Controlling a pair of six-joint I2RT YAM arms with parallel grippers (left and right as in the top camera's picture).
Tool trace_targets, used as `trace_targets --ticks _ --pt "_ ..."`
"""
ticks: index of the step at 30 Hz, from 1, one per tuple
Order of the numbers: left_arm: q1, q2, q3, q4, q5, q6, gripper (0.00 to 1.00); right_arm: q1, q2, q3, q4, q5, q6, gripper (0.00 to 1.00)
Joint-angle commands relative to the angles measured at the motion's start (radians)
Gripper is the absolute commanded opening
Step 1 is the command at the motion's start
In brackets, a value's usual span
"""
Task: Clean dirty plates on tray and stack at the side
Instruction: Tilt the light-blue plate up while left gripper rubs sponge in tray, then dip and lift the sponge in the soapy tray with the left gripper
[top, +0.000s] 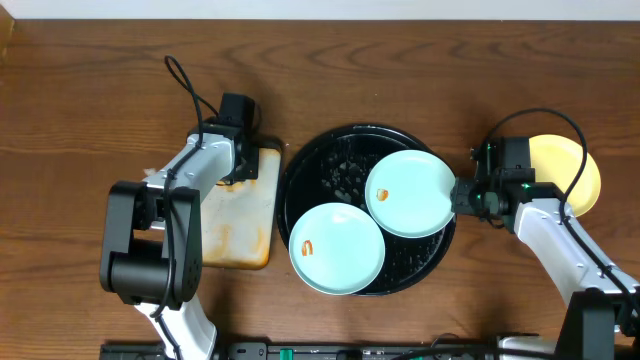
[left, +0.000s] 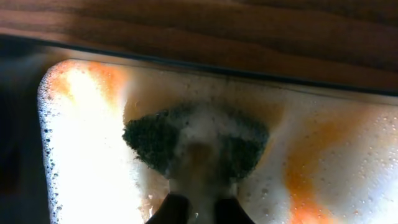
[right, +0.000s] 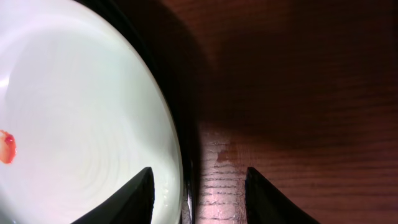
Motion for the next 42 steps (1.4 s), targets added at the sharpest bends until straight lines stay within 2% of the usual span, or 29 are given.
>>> trace_targets --ticks 1,12,15,18,25,42 --pt "0.005 0.051 -0.014 -0.008 0.018 -0.029 0.08 0.003 0.011 -0.003 0.000 0.010 0.008 0.46" --pt "0.005 -0.138 0.080 -0.181 0.022 -0.036 0.08 0.003 0.011 -0.003 0.000 0.010 0.008 0.46" --pt "0.005 -0.199 0.080 -0.209 0.066 -0.036 0.08 0.003 0.011 -0.003 -0.001 0.010 0.008 0.46" --pt "0.005 -0.236 0.079 -0.259 0.113 -0.101 0.08 0.003 0.011 -0.003 -0.001 0.010 0.008 0.46" --pt "0.005 -0.192 0.025 -0.280 0.120 -0.139 0.08 0.003 0.011 -0.003 -0.005 0.010 0.008 0.46" --pt "0.005 0.016 -0.032 -0.182 0.124 -0.175 0.08 0.003 0.011 -0.003 -0.009 0.010 0.008 0.46"
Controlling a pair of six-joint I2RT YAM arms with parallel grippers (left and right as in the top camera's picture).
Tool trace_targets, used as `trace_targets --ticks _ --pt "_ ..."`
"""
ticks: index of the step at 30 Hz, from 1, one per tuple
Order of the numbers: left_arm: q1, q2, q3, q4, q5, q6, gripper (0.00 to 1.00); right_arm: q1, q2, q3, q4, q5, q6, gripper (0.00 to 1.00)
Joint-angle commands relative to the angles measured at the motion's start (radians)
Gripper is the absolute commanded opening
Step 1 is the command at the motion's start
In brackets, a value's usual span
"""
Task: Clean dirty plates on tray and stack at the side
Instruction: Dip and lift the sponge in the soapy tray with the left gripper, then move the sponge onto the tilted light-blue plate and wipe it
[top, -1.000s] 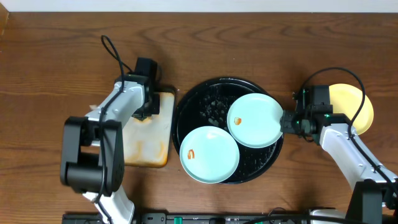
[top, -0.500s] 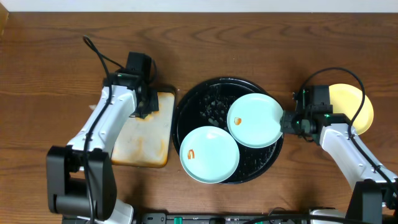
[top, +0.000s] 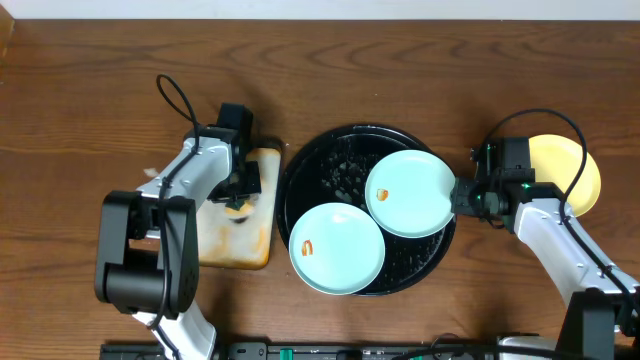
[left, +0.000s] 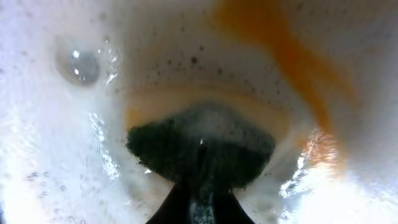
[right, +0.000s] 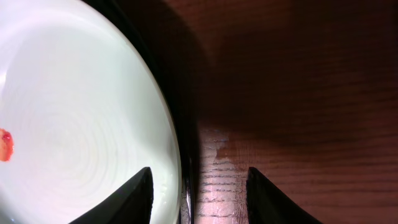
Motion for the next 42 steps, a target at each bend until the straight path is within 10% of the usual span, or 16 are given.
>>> trace_targets --ticks 1,18,26,42 --pt "0.005 0.072 -0.008 0.019 -0.002 -0.013 0.08 0.003 0.011 -0.003 0.000 0.010 0.008 0.46" --pt "0.005 -0.124 0.095 -0.096 -0.002 0.014 0.07 0.003 0.011 -0.003 0.006 -0.055 -0.046 0.54" --pt "0.004 -0.216 0.126 -0.106 0.151 0.008 0.07 0.003 0.057 -0.003 0.101 -0.032 -0.098 0.31" --pt "-0.211 -0.217 0.314 -0.117 0.300 -0.135 0.07 0.003 0.129 -0.003 0.204 -0.057 -0.135 0.18"
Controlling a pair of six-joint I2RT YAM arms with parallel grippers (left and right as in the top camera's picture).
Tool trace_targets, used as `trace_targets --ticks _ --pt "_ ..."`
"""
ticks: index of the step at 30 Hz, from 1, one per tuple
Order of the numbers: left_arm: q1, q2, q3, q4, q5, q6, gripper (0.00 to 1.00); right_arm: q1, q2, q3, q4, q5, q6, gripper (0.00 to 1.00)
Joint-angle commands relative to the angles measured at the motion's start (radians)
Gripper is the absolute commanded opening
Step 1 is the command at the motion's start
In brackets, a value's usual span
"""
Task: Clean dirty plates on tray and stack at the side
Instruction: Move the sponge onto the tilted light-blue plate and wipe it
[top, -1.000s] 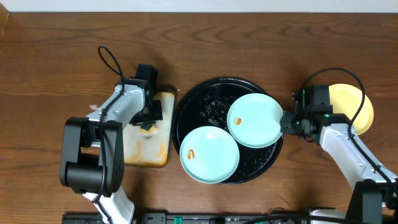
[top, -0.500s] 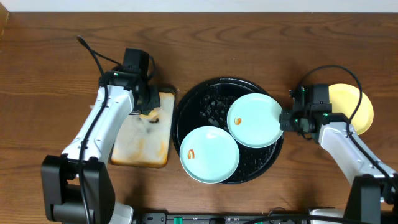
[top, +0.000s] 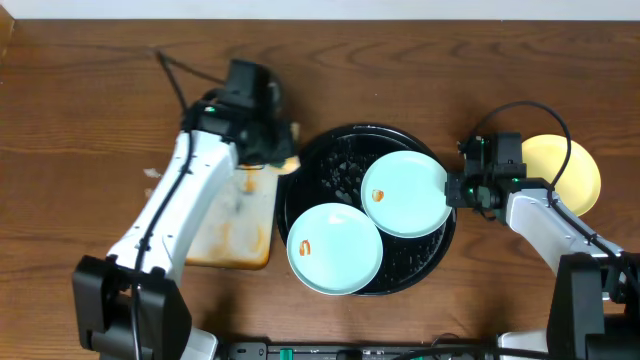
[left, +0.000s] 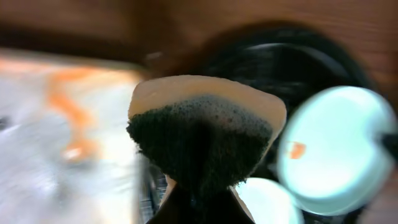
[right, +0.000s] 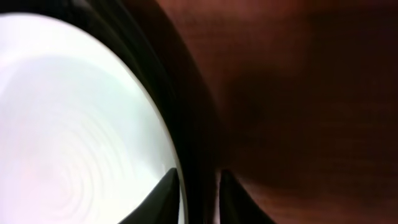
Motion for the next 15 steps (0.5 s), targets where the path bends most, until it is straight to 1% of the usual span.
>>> trace_targets --ticks 1,4,7,10,15 --pt "-0.072 -0.003 0.051 0.005 0.021 -0.069 0.07 0.003 0.005 -0.003 0.008 0.007 -0.013 0.18" --pt "-0.121 0.003 0.050 0.021 0.021 -0.115 0.07 0.003 0.005 -0.003 -0.008 0.007 -0.013 0.16" --pt "-0.208 0.032 0.050 0.070 0.020 -0.142 0.07 0.003 0.005 -0.003 -0.022 0.023 -0.003 0.07" --pt "-0.259 0.061 0.050 0.105 0.015 -0.160 0.08 0.003 0.005 -0.003 -0.029 0.058 0.034 0.04" --pt "-0.333 0.122 0.050 0.148 -0.026 -0.196 0.07 0.003 0.005 -0.003 -0.033 0.063 0.036 0.01"
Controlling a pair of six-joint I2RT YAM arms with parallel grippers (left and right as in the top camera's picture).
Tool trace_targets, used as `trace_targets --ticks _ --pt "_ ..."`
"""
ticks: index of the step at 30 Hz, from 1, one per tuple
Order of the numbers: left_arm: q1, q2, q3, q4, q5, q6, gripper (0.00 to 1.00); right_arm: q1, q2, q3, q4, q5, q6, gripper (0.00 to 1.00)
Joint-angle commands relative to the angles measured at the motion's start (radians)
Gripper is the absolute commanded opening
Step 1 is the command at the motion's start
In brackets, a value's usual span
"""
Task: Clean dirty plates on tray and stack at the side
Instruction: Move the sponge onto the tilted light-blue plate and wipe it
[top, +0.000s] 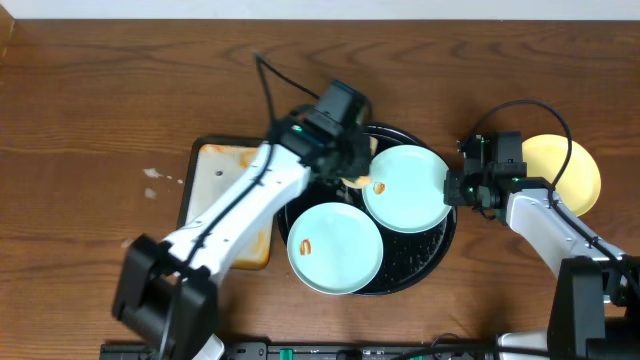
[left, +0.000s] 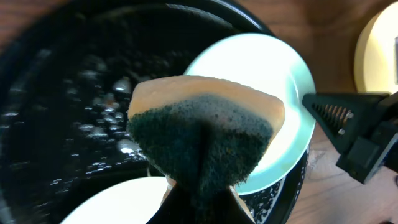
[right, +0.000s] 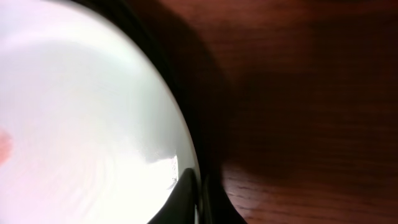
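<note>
Two pale green plates lie on the round black tray (top: 330, 170). The upper plate (top: 405, 190) carries an orange smear at its left edge; the lower plate (top: 336, 248) has an orange mark too. My left gripper (top: 352, 172) is shut on a sponge (left: 205, 127), orange on top and dark green below, held over the tray by the upper plate's left rim. My right gripper (top: 456, 189) is shut on that plate's right rim (right: 186, 155). A yellow plate (top: 572, 170) sits on the table at the right.
A soapy, orange-stained rectangular tray (top: 232, 205) lies left of the black tray. Bare wooden table (top: 80, 120) surrounds everything. A cable loops above the right arm near the yellow plate.
My left gripper has carried the sponge from the black tray's left edge to over its middle, beside the upper plate. My right gripper's jaws, narrow around the rim before, are now shut on it.
First my left gripper pressed the sponge into the soapy tray at its top, then lower in the foam, while my right gripper stood open around the upper plate's rim. Then the sponge was lifted toward the black tray and the right jaws narrowed. Now the sponge is by the plate, rim gripped.
</note>
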Motion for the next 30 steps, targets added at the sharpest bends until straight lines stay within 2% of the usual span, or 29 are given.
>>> trace_targets --ticks 1,6,8,13,22,30 --pt "-0.059 0.063 0.015 0.037 -0.039 -0.047 0.08 0.002 0.017 -0.008 -0.013 0.069 0.034 0.01" --pt "-0.093 0.087 0.015 0.061 -0.042 -0.071 0.08 0.002 0.017 -0.008 -0.013 0.069 0.036 0.01" --pt "-0.111 0.100 0.015 0.096 -0.041 -0.121 0.08 0.002 0.017 -0.008 -0.013 0.069 0.036 0.01" --pt "-0.143 0.161 0.015 0.169 -0.042 -0.137 0.08 0.002 0.017 -0.008 -0.014 0.069 0.044 0.01" --pt "-0.146 0.326 0.015 0.300 -0.030 -0.127 0.08 0.002 0.017 -0.008 -0.021 0.069 0.052 0.01" --pt "-0.147 0.417 0.015 0.303 0.003 -0.112 0.08 0.002 0.017 -0.008 -0.025 0.069 0.055 0.01"
